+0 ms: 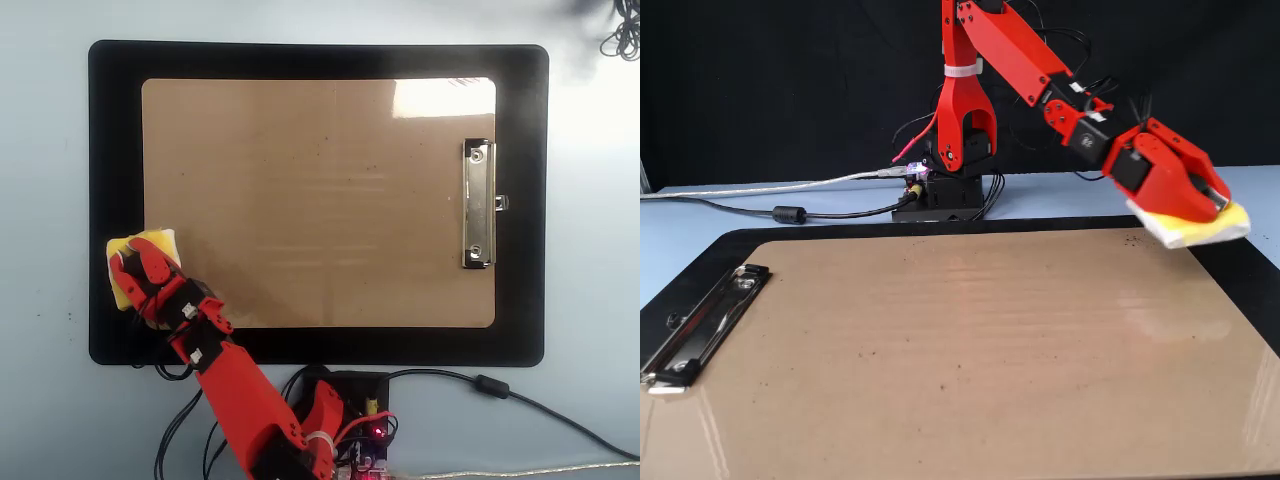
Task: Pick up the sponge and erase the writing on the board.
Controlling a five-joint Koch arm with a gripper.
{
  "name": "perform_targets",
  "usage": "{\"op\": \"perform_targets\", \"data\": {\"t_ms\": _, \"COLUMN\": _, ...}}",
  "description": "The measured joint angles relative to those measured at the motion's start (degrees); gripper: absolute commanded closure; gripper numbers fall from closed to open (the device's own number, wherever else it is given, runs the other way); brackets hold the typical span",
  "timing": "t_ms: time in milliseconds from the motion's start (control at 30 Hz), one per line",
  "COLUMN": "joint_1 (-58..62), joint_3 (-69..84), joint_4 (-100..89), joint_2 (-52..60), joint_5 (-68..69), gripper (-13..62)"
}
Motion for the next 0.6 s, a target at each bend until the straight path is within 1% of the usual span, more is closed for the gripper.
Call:
{"op": "perform_targets", "data": {"t_ms": 133, "joint_1": -1.1, "joint_3": 10.1, "joint_4": 0.4, "joint_2": 4.3, "joint_5": -0.4, "gripper": 57.1}}
{"op": "perform_targets", "data": {"t_ms": 233, "joint_1": -1.0, "joint_3": 16.4, "joint_4": 0.5, "joint_2": 11.2, "joint_5": -0.4, "gripper": 56.9}}
{"op": "perform_targets", "data": {"t_ms": 300, "joint_1": -2.2, "joint_3": 17.9, "joint_4": 0.5, "joint_2": 11.4, "joint_5": -0.4, "gripper": 56.7}}
{"op": "perform_targets", "data": {"t_ms": 333, "joint_1": -2.6, "joint_3": 18.3, "joint_4": 0.5, "joint_2": 11.4, "joint_5": -0.4, "gripper": 54.5}}
{"op": "perform_targets", "data": {"t_ms": 400, "joint_1": -2.8, "joint_3": 18.2, "joint_4": 0.5, "joint_2": 11.4, "joint_5": -0.4, "gripper": 35.3}}
{"op": "perform_targets", "data": {"t_ms": 433, "joint_1": -3.4, "joint_3": 18.2, "joint_4": 0.4, "joint_2": 11.4, "joint_5": -0.4, "gripper": 22.9}}
{"op": "perform_targets", "data": {"t_ms": 467, "joint_1": -3.7, "joint_3": 18.2, "joint_4": 0.5, "joint_2": 11.9, "joint_5": -0.4, "gripper": 16.1}}
{"op": "perform_targets", "data": {"t_ms": 600, "joint_1": -3.1, "joint_3": 16.3, "joint_4": 0.5, "joint_2": 17.6, "joint_5": -0.4, "gripper": 15.7}}
